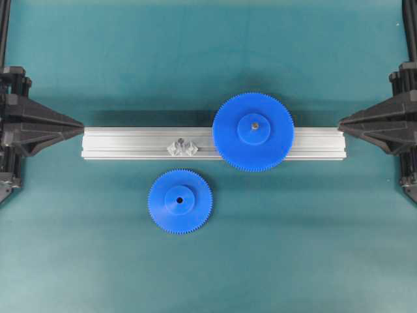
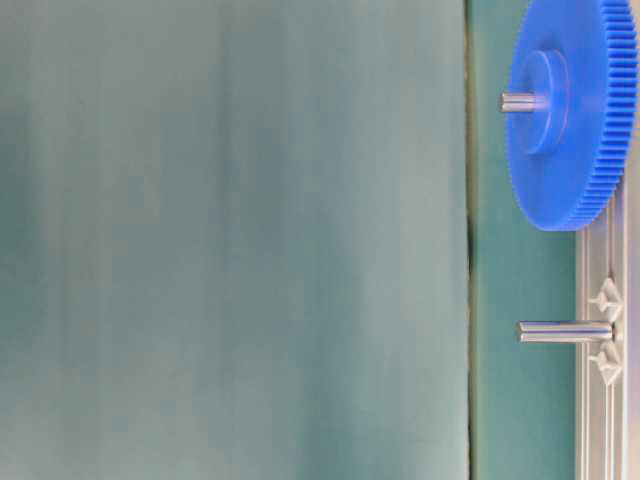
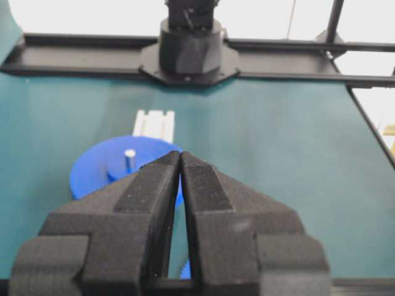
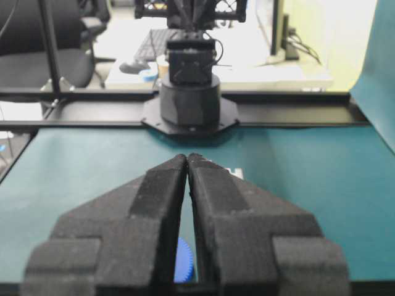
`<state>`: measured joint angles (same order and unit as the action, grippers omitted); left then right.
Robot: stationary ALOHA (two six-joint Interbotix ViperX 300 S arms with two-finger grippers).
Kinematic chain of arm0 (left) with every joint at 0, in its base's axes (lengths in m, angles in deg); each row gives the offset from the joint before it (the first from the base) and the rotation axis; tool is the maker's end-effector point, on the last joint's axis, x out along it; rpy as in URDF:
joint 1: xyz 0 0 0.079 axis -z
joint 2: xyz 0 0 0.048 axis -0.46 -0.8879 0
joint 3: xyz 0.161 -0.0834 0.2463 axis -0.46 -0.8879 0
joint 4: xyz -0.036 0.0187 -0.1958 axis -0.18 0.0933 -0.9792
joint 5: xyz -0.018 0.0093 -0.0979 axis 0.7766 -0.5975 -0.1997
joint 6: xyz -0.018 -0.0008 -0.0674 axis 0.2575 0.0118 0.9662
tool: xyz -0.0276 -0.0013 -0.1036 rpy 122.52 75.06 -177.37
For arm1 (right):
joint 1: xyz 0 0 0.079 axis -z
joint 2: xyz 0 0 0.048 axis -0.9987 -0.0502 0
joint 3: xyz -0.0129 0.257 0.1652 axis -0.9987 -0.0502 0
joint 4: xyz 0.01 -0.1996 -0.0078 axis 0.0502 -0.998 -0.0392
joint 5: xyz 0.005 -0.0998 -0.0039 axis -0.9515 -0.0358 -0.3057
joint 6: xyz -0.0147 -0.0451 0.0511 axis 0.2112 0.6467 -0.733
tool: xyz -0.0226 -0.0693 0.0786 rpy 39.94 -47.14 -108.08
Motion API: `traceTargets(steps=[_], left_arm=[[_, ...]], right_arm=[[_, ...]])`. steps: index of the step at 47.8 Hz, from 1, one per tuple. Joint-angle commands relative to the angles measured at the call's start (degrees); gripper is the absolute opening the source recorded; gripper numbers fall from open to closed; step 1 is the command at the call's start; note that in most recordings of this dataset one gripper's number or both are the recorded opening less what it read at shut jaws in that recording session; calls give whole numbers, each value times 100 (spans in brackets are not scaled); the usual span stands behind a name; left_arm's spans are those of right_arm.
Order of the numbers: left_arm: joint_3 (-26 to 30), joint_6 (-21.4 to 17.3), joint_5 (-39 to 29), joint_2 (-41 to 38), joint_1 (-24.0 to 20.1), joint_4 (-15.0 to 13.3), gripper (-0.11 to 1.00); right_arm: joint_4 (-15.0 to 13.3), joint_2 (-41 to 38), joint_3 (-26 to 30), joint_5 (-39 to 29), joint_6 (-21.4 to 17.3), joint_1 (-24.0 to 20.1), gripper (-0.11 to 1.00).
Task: Insert the small gear onto the shaft.
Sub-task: 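Move the left gripper over the small blue gear on the table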
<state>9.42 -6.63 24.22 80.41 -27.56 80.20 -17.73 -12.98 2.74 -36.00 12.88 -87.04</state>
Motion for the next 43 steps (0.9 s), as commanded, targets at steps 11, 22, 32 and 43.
traceTargets(steps=[11,22,32,43], left_arm=[[686,1213,-1178,-712,378,105,2],[1020,782,-1608,-1169,448,105,1],[1433,589,-2417,-1573,448,105,1],[1837,519,-3015,-1969,475,105,1]], right_arm=[[141,18,281,-1072,-35,9,19],[132,53,677,-2391,-18,176,20],[105,-18,914,-3111,-18,290,20],[53,-325,1187,-3753,0,396,24]])
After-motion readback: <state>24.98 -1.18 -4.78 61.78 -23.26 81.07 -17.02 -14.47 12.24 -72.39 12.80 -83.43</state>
